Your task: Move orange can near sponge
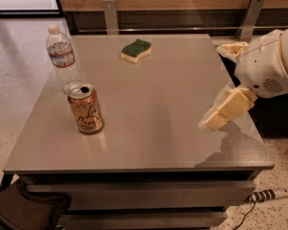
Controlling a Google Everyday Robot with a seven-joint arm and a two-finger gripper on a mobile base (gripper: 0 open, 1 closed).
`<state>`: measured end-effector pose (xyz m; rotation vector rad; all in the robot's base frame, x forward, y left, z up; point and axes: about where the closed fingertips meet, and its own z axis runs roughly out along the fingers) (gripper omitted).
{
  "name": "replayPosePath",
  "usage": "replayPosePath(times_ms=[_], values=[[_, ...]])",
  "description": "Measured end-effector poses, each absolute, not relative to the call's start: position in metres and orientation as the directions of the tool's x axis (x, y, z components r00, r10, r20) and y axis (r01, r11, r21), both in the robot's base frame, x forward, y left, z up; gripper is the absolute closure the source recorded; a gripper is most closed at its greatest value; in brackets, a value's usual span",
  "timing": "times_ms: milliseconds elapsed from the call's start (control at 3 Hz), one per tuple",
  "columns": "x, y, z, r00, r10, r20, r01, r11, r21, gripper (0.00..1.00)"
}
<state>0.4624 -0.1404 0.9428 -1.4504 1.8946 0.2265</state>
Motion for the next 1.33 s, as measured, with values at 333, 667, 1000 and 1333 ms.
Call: replayPosePath(times_ms=[333,667,1000,1333], values=[[0.465,-0.105,0.938,-0.051,-0.647,-0.760,-0.908,0.347,-0.234,0.00],[0.464,-0.072,0.937,-0.015,-0.518,-0.855,-0.921,0.340,-0.190,0.00],[0.467,-0.040,0.930,-0.024,-0.394,-0.919,-0.927,0.354,-0.128,0.00],[0.467,-0.040,0.930,-0.024,-0.394,-0.919,-0.927,0.354,-0.128,0.00]])
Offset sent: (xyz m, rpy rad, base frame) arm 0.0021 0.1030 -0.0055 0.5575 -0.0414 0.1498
